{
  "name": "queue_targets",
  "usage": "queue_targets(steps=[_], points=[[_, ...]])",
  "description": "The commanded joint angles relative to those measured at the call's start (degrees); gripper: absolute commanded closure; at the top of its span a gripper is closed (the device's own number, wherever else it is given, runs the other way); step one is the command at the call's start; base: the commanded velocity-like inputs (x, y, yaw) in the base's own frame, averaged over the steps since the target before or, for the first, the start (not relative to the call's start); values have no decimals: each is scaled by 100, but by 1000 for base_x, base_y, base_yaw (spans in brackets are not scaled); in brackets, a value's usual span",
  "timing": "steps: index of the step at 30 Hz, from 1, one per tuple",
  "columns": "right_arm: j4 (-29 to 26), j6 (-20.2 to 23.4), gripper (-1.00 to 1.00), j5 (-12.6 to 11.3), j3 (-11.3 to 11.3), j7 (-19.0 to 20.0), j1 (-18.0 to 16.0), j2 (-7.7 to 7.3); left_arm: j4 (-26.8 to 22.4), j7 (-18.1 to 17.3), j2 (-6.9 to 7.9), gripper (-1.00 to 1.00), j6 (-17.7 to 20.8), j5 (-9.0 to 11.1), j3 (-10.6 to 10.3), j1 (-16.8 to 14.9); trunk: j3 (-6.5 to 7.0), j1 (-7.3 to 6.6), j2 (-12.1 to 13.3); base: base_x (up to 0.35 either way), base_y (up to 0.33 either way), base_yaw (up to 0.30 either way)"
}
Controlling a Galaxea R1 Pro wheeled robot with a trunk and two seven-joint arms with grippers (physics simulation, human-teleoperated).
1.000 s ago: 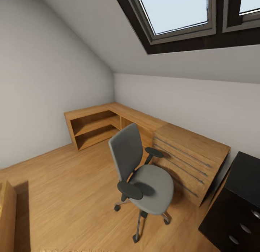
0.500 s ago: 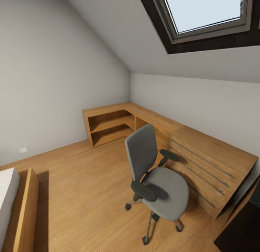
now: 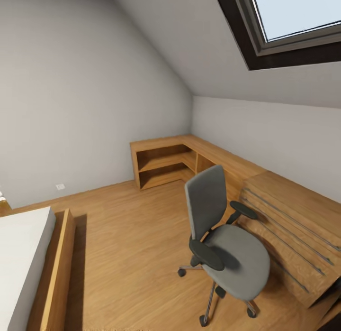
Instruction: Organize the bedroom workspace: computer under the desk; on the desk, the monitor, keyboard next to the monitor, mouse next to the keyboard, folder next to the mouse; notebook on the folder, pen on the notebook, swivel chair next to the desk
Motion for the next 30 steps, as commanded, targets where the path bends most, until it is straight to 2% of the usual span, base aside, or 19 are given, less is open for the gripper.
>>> queue_targets(steps=[1, 24, 30], points=[[5, -4, -100, 5, 49, -53, -3, 1, -6, -42, 0, -100, -4, 36, 14, 1, -6, 1, -5, 0, 0, 286], [5, 32, -100, 6, 50, -40, -3, -13, -29, -63, 1, -100, -30, 32, 8, 1, -6, 1, -5, 0, 0, 286], [-5, 39, -100, 15, 52, -23, -3, -26, -624, -58, -42, -100, -20, 24, 1, 1, -6, 1, -5, 0, 0, 286]])
